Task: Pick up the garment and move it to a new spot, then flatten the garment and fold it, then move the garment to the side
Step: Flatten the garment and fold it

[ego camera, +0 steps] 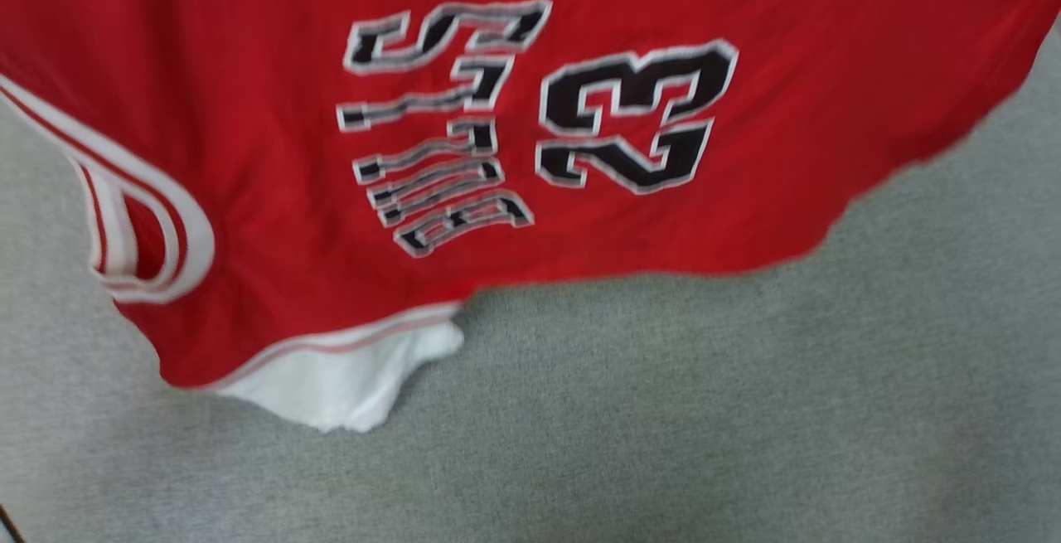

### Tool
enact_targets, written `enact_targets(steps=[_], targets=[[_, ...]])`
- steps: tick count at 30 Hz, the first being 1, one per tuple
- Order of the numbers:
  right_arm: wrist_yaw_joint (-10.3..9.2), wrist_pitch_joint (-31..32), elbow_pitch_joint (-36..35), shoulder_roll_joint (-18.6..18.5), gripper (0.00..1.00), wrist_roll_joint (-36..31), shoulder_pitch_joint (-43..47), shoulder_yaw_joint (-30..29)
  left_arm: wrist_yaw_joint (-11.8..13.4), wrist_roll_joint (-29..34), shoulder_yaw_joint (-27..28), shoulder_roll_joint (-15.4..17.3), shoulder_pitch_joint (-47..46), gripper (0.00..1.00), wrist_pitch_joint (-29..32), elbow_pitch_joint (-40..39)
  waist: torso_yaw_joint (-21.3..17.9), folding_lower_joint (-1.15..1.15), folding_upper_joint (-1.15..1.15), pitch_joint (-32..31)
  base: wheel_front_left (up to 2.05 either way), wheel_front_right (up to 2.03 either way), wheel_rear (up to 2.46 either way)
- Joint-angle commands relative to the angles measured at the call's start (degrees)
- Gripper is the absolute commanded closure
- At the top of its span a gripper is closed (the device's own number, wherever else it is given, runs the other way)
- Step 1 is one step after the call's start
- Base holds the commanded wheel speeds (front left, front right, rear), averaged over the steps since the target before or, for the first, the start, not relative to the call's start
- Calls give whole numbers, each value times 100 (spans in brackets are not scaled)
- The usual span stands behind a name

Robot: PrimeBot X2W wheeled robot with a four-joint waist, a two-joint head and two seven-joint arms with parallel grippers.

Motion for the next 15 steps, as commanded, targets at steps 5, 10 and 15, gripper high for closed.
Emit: enact_targets(steps=[5, 10, 15], targets=[[-2, -273, 470, -24, 100, -145, -936, -77, -413, -90, -193, -20, -1505, 100, 10, 761, 32, 0, 0, 965, 0, 0, 0], [-2, -554, 1222, 224, 100, -213, -1969, -144, -832, 183, -614, -212, -3056, 100, -137, 1816, 110, 0, 0, 1498, 0, 0, 0], [-3, -1053, 2138, 258, 100, -433, -2961, 82, -1148, 577, -991, -536, -4504, 100, -422, 3111, 143, 0, 0, 1966, 0, 0, 0]])
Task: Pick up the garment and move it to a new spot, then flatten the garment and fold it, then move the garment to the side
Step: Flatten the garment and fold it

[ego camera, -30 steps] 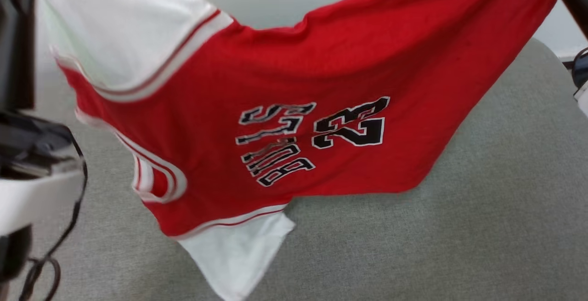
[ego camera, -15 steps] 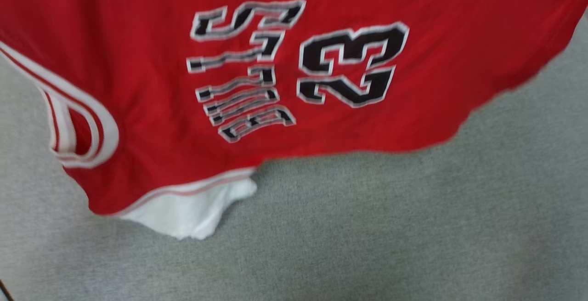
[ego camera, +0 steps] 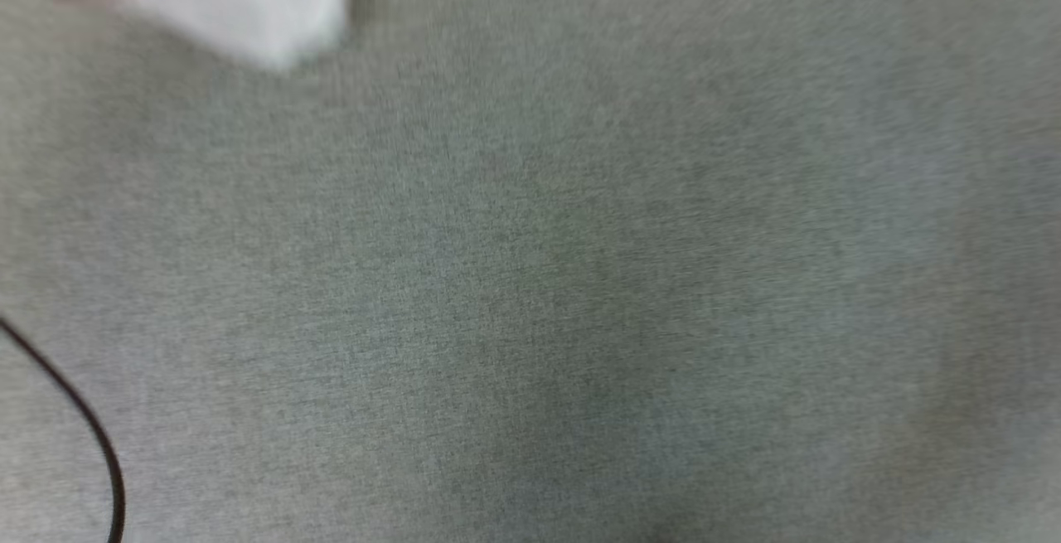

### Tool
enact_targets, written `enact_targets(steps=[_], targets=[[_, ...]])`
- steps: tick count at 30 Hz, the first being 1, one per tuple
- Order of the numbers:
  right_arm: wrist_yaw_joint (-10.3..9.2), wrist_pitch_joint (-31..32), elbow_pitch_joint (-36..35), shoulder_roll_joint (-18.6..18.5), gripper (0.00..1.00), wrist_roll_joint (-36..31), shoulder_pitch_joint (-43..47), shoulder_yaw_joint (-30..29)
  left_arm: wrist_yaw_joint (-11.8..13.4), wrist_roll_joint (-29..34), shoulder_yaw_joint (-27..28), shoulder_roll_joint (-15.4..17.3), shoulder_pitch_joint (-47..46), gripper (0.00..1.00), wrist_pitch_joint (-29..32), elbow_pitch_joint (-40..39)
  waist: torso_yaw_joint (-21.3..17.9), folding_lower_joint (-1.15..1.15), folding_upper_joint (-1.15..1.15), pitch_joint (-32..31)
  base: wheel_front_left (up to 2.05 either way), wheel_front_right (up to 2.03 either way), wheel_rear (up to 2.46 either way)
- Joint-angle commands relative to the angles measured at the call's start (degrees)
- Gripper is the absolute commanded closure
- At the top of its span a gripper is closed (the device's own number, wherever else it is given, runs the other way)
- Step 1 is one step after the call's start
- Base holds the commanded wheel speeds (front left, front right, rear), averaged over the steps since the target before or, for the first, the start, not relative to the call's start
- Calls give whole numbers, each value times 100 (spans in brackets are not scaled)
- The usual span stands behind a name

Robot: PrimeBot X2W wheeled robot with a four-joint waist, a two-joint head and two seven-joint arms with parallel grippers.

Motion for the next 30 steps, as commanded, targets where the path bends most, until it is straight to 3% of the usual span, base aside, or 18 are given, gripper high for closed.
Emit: enact_targets(steps=[1, 5, 6, 13, 17, 25, 30], targets=[[-3, -172, 274, -28, 100, -96, -235, 54, -61, 97, -89, -135, -293, 100, -134, 333, 84, -1, 0, 338, 0, 0, 0], [-4, -646, 1132, 6, 100, -228, -827, 186, -216, 349, -333, -433, -1071, 100, -500, 1455, 174, -1, 0, 565, 0, 0, 0], [-4, -1037, 1703, 46, 100, -345, -1063, 355, -309, 444, -479, -656, -1319, 100, -767, 2173, 252, -1, 0, 711, 0, 0, 0], [-3, -1778, 2714, 135, 100, -340, -827, 980, -455, 436, -790, -1102, -787, 100, -1454, 3043, 453, -1, 0, 751, 0, 0, 0], [-4, -2079, 3023, 143, 100, -271, -570, 1195, -453, 429, -909, -1212, -183, 100, -1671, 3105, 524, -1, 0, 648, 0, 0, 0], [-3, -2560, 3438, 169, 100, 28, 687, 1727, -350, 117, -1047, -1366, 2028, 100, -1857, 2522, 642, -1, 0, 89, 0, 0, 0], [-3, -2695, 3452, 5, 100, 368, 1676, 2067, -80, 1, -1172, -1294, 3706, 100, -1856, 1811, 736, -1, 0, -458, 0, 0, 0]])
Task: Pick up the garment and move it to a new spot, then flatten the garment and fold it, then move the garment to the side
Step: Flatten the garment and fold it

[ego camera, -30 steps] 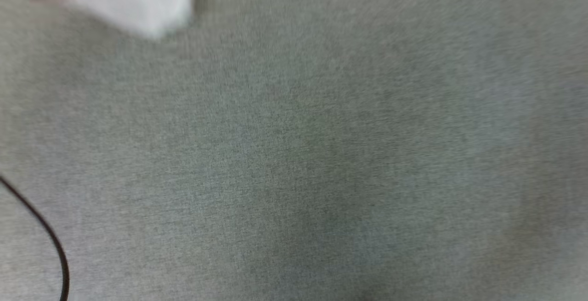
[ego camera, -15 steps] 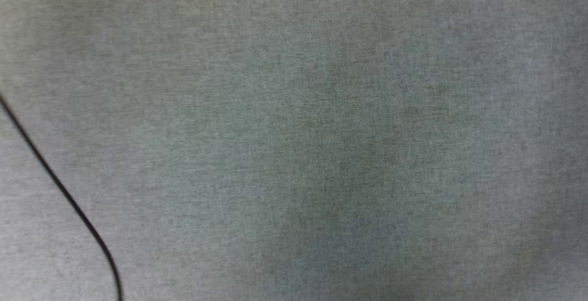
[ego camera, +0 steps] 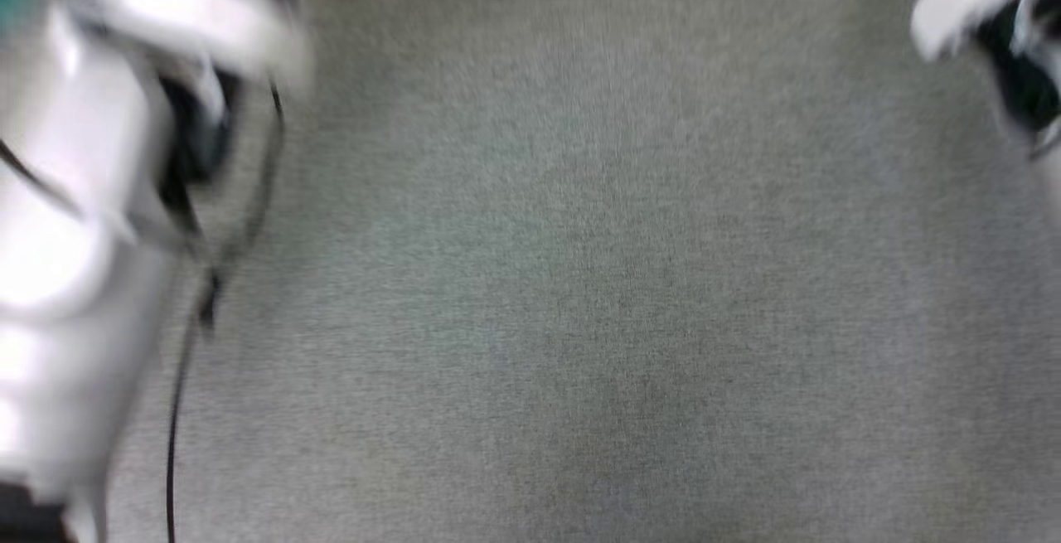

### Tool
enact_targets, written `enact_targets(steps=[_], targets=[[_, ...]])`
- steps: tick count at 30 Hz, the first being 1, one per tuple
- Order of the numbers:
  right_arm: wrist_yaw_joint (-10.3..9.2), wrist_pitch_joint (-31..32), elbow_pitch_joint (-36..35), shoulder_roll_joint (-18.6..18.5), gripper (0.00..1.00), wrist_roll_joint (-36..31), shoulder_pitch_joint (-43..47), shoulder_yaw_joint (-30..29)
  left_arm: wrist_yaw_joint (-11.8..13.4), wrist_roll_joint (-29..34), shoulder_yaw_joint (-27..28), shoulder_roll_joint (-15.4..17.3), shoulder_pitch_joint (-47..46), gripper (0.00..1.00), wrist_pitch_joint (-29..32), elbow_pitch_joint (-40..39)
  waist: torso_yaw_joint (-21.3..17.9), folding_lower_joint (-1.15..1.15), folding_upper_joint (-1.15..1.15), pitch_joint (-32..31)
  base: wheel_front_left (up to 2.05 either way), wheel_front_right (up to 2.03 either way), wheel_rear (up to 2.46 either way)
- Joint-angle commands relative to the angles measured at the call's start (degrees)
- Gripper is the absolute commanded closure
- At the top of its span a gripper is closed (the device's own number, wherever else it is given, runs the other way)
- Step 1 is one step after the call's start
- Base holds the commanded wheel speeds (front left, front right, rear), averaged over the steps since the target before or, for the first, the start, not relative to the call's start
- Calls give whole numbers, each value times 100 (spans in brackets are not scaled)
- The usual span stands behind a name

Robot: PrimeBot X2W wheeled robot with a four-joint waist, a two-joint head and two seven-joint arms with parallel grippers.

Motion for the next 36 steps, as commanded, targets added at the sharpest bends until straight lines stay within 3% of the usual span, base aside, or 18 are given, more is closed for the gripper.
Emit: enact_targets(steps=[1, 11, 18, 29, 36], targets=[[-3, -29, -11, -49, 100, 64, 177, 36, 52, -38, 3, 42, 233, 100, -7, -93, 92, 0, 0, -338, 0, 0, 0], [-3, -13, -272, -458, 100, 797, 2092, 273, 449, -594, -148, 541, 2965, 100, 389, -1168, 312, 0, 0, -1313, 0, 0, 0], [-3, 148, -578, -644, 100, 1237, 3173, 256, 646, -790, -183, 1191, 4381, 100, 649, -1735, 386, 0, 0, -1882, 0, 0, 0], [-4, 531, -1314, -971, 100, 1827, 4953, -170, 572, -1358, -547, 1897, 5967, 100, 1393, -2708, 531, 0, 0, -2477, 0, 0, 0], [-3, 949, -1980, -1241, 100, 1935, 5992, -465, 583, -1854, -792, 2149, 6637, 100, 1969, -3385, 587, 0, 0, -2644, 0, 0, 0]])
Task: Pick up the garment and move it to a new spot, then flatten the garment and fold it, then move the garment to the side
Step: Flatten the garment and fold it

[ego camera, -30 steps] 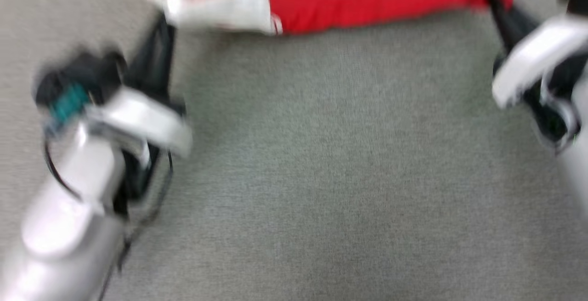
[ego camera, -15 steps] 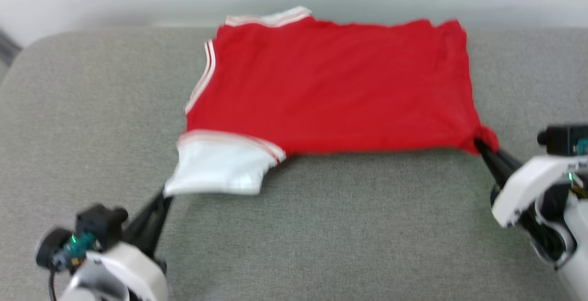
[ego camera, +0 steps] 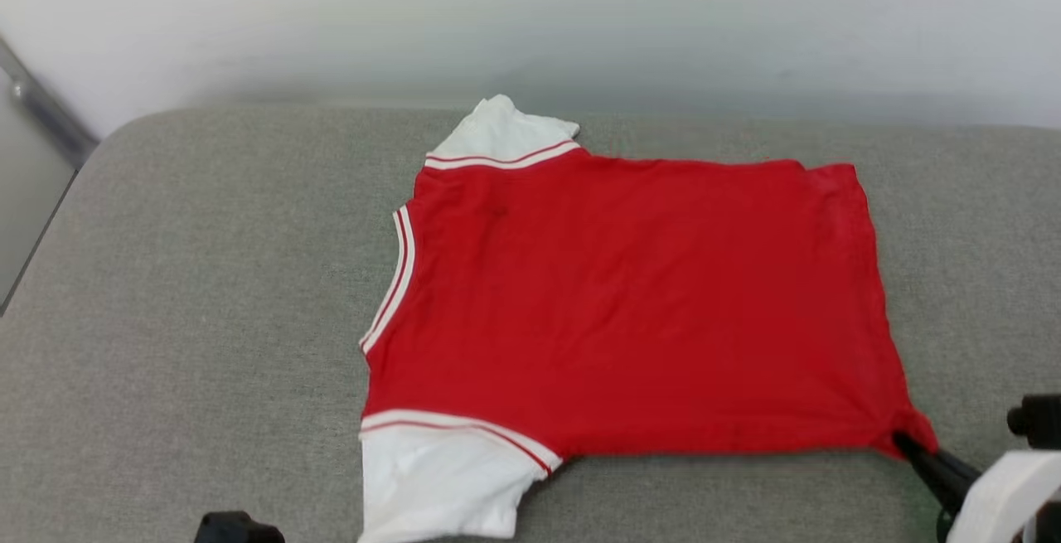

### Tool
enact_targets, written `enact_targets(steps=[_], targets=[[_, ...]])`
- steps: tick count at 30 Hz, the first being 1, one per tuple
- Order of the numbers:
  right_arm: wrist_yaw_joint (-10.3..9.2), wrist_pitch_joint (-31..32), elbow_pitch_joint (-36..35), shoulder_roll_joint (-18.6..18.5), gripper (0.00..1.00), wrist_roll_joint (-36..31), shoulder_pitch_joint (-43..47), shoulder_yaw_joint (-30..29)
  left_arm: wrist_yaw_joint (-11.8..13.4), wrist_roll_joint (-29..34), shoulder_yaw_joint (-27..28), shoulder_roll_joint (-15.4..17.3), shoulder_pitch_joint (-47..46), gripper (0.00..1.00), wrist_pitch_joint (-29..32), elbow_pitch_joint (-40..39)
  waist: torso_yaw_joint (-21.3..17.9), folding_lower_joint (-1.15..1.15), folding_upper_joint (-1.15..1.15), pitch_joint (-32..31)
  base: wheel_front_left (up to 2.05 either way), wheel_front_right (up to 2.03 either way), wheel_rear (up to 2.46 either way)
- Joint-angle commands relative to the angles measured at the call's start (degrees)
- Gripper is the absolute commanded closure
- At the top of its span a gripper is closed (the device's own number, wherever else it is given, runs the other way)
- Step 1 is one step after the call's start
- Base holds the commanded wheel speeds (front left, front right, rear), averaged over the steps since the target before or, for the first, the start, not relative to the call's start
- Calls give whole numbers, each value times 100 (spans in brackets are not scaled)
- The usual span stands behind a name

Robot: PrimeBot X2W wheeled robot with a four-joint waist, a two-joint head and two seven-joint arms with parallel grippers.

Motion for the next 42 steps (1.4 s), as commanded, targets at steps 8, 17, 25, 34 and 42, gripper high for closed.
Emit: enact_targets(steps=[8, 17, 25, 34, 42], targets=[[-2, 795, -754, -160, 100, 157, 1160, -477, -119, -578, -254, 234, 604, 100, 495, -303, -7, 1, 0, -56, 0, 0, 0], [-2, 1286, -1353, 109, 100, 292, 1497, -1083, -207, -562, -69, 290, 379, 100, 331, -291, -108, 1, 0, 14, 0, 0, 0], [-2, 1772, -1814, 261, 100, 493, 1161, -1536, -248, -281, 377, 196, -337, 100, -86, -307, -194, 1, 0, 227, 0, 0, 0], [-2, 2174, -1906, 441, 100, 53, 553, -1706, -139, 103, 495, -101, -1308, 100, -44, 38, -351, 1, 0, 666, 0, 0, 0], [-2, 2287, -1462, 671, 100, -447, -118, -1660, -221, 191, 433, -395, -1992, 100, 85, 674, -399, 1, 0, 1035, 0, 0, 0]])
